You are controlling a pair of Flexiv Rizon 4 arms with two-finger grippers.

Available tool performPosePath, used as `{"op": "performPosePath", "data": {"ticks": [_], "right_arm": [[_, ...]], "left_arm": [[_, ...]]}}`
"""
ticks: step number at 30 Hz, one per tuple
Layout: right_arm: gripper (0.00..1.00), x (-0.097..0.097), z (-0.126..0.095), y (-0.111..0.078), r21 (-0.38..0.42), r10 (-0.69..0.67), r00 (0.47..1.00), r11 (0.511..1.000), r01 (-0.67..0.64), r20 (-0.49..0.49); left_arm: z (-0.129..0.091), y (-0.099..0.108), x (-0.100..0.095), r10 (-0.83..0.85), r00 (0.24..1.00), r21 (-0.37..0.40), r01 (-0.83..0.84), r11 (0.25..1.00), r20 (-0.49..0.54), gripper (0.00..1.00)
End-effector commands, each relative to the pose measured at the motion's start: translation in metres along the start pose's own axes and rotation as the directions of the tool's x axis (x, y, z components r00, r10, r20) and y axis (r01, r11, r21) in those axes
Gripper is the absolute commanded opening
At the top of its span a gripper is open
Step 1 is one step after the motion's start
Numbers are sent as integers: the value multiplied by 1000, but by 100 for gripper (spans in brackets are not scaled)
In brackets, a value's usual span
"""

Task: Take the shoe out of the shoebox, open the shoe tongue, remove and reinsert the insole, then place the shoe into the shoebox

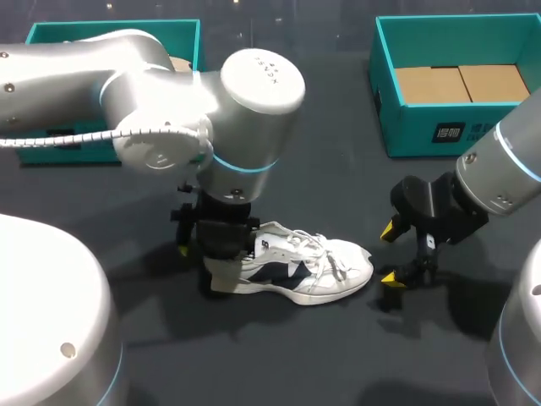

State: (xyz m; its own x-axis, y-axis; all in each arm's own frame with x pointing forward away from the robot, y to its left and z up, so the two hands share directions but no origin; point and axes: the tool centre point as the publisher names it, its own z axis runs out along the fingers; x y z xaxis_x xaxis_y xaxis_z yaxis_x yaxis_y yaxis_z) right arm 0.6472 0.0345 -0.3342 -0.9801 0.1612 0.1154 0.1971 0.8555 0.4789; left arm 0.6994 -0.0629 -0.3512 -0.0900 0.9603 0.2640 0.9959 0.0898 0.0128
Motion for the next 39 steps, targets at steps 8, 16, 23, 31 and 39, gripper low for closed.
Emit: {"op": "performPosePath", "data": {"ticks": [8,16,23,31,39], "right_arm": [[100,1,1,0,1,0,1000,1000,0,3],[100,1,1,0,1,0,1000,1000,0,3],[100,1,1,0,1,0,1000,1000,0,3],[100,1,1,0,1,0,1000,1000,0,3],[100,1,1,0,1,0,1000,1000,0,3]], "left_arm": [[-82,-12,79,-300,928,214,254,943,221,100],[-83,-13,85,-341,917,284,278,918,206,100],[-80,-10,89,-407,893,337,331,881,189,100],[-46,4,114,-638,769,752,410,517,19,100],[-46,4,114,-638,769,752,410,517,19,100]]}}
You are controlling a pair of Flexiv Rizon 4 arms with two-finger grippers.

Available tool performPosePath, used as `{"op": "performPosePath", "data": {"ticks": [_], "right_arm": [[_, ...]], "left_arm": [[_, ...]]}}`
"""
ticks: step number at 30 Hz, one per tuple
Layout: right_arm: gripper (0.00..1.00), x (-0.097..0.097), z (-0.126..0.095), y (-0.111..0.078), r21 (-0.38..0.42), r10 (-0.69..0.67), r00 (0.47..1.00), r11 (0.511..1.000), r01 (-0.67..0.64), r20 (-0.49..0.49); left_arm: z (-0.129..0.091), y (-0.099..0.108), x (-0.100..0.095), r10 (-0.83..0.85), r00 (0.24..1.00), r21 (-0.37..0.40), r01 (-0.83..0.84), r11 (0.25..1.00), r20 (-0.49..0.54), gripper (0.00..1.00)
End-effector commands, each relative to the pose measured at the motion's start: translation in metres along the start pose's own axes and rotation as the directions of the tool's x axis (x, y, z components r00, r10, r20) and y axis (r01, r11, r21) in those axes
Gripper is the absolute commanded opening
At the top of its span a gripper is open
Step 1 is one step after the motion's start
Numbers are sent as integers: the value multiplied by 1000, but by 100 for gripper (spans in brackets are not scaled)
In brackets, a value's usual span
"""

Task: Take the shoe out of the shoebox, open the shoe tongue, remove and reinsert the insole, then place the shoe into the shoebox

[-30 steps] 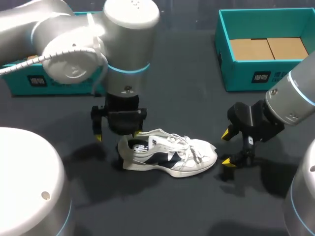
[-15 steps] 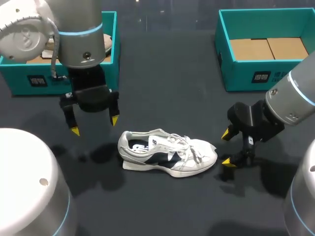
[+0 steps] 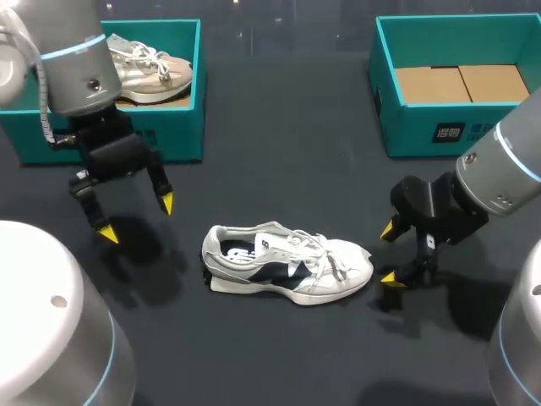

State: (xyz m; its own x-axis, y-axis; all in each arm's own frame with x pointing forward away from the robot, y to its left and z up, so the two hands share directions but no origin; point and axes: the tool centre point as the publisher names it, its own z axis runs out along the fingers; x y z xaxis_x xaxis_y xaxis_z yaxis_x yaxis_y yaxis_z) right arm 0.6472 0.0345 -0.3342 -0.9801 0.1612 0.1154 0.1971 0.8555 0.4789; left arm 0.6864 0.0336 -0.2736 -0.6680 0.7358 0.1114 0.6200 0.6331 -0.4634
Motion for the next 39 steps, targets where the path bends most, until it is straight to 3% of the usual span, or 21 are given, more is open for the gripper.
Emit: {"op": "performPosePath", "data": {"ticks": [1,3,6,10,12,24,31,34,39], "right_arm": [[100,1,1,0,1,0,1000,1000,0,3],[100,1,1,0,1,0,1000,1000,0,3],[100,1,1,0,1,0,1000,1000,0,3],[100,1,1,0,1,0,1000,1000,0,3],[100,1,1,0,1,0,1000,1000,0,3],[100,1,1,0,1,0,1000,1000,0,3],[100,1,1,0,1,0,1000,1000,0,3],[100,1,1,0,1,0,1000,1000,0,3],[100,1,1,0,1,0,1000,1000,0,3]], "left_arm": [[0,7,-4,-84,996,190,89,978,-30,100],[0,7,-4,-84,996,190,89,978,-30,100],[15,11,-1,-139,990,368,120,922,24,100],[34,14,1,-225,959,501,112,858,170,100],[38,16,3,-268,933,517,110,849,242,100],[38,16,3,-268,933,517,110,849,242,100],[70,48,11,-429,859,656,157,738,278,100],[66,54,19,-434,853,713,111,693,290,100],[66,54,19,-434,853,713,111,693,290,100]]}}
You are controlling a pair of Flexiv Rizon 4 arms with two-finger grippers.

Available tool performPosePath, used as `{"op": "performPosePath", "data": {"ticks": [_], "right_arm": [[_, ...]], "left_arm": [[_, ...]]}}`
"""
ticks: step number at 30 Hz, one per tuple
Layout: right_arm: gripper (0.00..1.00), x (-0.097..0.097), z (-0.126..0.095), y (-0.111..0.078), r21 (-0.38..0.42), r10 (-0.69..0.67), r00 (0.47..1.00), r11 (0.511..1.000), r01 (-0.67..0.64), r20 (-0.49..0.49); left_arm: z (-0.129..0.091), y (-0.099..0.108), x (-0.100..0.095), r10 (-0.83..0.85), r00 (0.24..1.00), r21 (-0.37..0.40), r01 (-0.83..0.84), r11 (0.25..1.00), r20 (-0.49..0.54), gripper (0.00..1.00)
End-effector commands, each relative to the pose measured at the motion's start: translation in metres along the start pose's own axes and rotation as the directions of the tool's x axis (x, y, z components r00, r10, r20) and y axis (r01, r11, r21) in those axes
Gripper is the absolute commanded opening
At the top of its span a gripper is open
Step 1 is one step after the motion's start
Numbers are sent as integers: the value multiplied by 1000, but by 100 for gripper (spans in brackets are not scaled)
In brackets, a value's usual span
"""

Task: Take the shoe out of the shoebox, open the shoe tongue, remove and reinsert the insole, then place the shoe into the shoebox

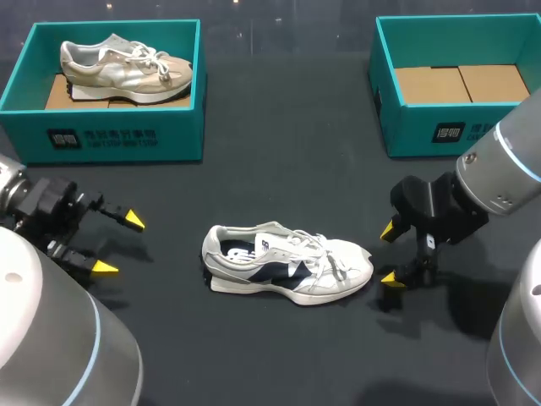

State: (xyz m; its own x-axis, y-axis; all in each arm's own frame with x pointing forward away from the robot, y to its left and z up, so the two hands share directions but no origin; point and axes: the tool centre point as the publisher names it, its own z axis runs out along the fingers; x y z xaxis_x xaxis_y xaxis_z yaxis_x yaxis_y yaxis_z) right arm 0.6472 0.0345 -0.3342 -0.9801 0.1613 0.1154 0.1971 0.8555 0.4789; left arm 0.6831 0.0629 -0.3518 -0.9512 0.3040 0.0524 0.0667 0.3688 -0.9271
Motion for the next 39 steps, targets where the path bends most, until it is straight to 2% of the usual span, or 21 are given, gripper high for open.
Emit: {"op": "performPosePath", "data": {"ticks": [1,3,4,7,12,27,39], "right_arm": [[100,1,1,0,1,0,1000,1000,0,3],[100,1,1,0,1,0,1000,1000,0,3],[100,1,1,0,1,0,1000,1000,0,3],[100,1,1,0,1,0,1000,1000,0,3],[100,1,1,0,1,0,1000,1000,0,3],[100,1,1,0,1,0,1000,1000,0,3],[100,1,1,0,1,0,1000,1000,0,3]], "left_arm": [[0,3,4,2,1000,22,-2,1000,25,100],[0,3,4,2,1000,22,-2,1000,25,100],[1,8,1,-27,1000,50,26,998,10,100],[5,16,-1,-12,999,76,9,997,47,100],[14,27,-10,-33,996,80,27,996,78,100],[46,22,-24,-35,992,40,30,999,125,100],[62,19,-38,-106,981,80,94,992,163,100]]}}
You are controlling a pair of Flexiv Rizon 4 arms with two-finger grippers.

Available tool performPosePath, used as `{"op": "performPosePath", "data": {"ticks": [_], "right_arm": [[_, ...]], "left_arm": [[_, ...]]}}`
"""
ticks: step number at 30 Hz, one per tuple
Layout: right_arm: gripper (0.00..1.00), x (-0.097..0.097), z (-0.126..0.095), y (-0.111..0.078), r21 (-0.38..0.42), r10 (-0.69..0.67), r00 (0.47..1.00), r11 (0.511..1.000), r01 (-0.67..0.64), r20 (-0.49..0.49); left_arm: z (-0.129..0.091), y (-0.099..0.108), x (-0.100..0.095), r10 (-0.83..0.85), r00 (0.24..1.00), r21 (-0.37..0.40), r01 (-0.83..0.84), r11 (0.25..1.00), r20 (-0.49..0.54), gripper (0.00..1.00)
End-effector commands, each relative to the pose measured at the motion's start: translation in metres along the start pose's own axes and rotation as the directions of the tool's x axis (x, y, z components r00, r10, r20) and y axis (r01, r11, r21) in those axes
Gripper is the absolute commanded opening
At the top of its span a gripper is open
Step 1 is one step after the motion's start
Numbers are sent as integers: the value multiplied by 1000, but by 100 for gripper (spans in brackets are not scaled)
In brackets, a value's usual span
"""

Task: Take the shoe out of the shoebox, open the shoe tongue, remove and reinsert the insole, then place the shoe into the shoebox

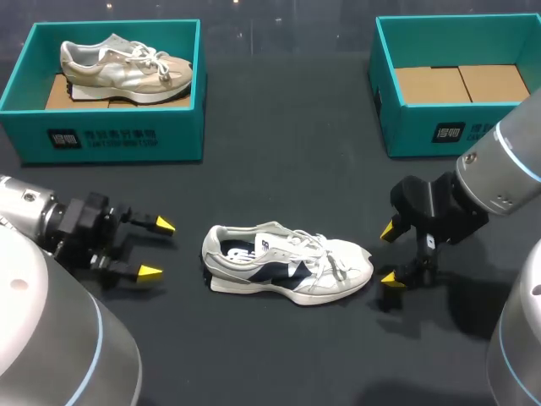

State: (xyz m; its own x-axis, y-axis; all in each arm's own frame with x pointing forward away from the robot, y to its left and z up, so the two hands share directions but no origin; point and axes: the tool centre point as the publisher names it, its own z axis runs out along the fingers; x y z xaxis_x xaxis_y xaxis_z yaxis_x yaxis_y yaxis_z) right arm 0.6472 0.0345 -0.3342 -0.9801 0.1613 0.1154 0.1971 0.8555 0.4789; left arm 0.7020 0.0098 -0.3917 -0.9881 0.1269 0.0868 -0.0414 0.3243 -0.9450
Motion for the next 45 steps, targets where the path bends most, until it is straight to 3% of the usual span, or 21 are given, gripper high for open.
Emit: {"op": "performPosePath", "data": {"ticks": [1,22,45], "right_arm": [[100,1,1,0,1,0,1000,1000,0,3],[100,1,1,0,1,0,1000,1000,0,3],[100,1,1,0,1,0,1000,1000,0,3]], "left_arm": [[9,0,-2,-9,1000,4,9,1000,9,100],[41,-8,-3,-50,997,26,49,998,56,100],[72,-12,-2,-33,999,23,32,999,20,100]]}}
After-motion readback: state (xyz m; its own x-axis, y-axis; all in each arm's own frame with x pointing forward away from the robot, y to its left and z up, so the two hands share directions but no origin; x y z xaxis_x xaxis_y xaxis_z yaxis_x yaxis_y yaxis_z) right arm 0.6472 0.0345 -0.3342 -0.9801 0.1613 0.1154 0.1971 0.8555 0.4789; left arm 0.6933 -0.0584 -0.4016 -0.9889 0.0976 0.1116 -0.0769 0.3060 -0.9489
